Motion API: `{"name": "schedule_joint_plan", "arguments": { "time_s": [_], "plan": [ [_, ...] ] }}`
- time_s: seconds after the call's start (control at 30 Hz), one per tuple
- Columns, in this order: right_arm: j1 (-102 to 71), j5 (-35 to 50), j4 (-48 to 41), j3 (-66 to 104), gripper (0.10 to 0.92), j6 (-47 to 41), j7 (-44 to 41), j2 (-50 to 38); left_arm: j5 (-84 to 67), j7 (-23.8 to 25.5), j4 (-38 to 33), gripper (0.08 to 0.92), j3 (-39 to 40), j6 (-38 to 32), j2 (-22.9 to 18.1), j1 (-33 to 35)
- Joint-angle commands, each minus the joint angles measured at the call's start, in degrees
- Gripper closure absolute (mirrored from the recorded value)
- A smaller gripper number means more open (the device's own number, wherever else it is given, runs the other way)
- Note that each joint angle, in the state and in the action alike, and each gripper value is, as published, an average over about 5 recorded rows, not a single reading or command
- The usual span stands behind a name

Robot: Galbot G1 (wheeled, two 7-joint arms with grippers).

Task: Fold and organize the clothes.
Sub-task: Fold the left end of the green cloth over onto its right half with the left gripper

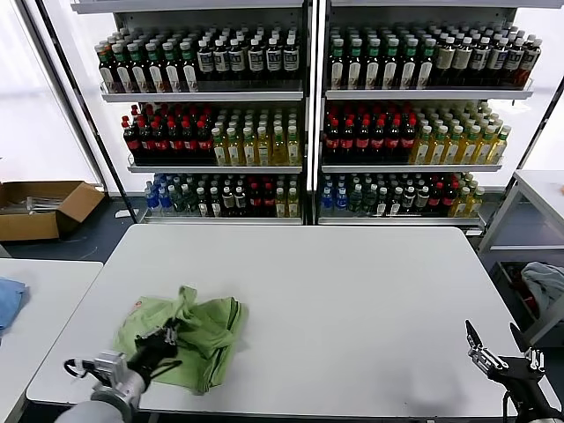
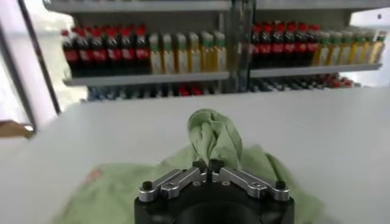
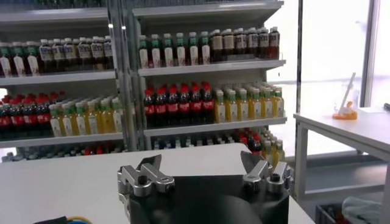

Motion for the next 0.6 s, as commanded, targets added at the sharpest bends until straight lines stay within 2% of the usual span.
{"name": "schedule_joint_plan", "arguments": {
  "time_s": [0.03,0.2,0.4,0.53,0.6],
  "plan": [
    [-0.07,-0.25,0.23,-0.06,0.203,-0.01,0.03,0.55,5.21,0.51,-0.27,0.893,10.62,0.73,-5.48,0.76],
    [0.26,-0.32,0.09,-0.30,0.203,-0.04,0.04,0.63,4.97,0.01,-2.82,0.772,10.18,1.00,-5.15,1.16],
    [0.66,-0.47,-0.01,-0.70,0.203,-0.08,0.05,0.80,1.26,-0.47,-10.00,0.599,7.51,2.12,-4.13,2.66],
    [0.75,-0.50,0.00,-0.80,0.203,-0.11,0.03,0.90,-8.12,-1.36,-15.60,0.486,0.25,4.61,-1.88,2.56],
    [0.68,-0.49,-0.10,-0.84,0.203,-0.06,0.00,0.86,-11.78,-1.57,-15.44,0.425,-5.56,5.38,0.08,1.77]
  ]
}}
